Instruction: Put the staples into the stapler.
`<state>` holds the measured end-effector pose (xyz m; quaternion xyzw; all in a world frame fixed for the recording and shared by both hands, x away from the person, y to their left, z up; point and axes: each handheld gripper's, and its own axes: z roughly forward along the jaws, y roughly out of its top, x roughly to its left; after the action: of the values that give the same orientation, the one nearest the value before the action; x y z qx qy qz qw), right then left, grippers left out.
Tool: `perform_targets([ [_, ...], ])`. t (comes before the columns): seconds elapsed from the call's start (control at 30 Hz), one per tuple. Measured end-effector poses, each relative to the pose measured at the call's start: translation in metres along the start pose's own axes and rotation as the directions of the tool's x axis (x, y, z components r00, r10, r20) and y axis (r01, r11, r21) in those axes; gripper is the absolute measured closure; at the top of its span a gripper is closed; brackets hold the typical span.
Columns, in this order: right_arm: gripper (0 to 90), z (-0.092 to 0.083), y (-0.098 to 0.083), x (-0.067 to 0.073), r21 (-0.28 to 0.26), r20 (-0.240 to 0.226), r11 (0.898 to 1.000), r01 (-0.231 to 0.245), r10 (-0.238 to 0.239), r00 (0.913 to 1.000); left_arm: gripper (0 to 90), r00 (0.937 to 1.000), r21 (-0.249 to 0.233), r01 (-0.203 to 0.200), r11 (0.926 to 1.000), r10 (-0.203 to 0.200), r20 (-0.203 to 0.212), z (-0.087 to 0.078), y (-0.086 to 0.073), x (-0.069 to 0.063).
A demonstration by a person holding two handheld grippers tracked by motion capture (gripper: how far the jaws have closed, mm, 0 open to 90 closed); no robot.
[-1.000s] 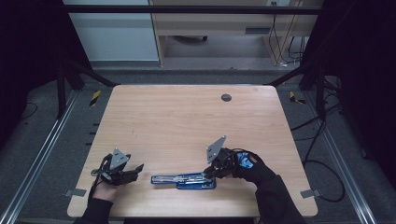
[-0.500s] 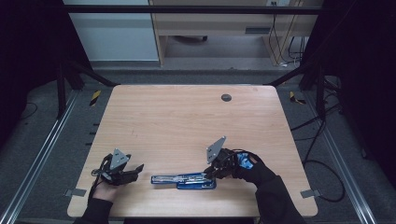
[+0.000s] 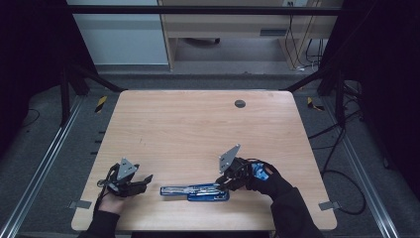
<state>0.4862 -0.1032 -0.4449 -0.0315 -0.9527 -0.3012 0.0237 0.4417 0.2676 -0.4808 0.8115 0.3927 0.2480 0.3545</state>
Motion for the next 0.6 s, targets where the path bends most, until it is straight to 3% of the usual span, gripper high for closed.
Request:
perform_targets([
  [0.17,77.2,0.0016,-0.0001,-0.0011,0.004,-0.008,1.000,-0.015,0.015,0.9999,34.1,1.0000,0.000,0.002,1.0000,-0.002,0.000,0.0003,0.0000,-0.0001],
  [0.6,78.0,-0.0004,0.0001,-0.0010,-0.015,-0.013,1.000,0.000,0.000,0.9999,34.0,1.0000,0.001,-0.002,1.0000,0.002,0.000,-0.0002,0.0001,-0.0003],
])
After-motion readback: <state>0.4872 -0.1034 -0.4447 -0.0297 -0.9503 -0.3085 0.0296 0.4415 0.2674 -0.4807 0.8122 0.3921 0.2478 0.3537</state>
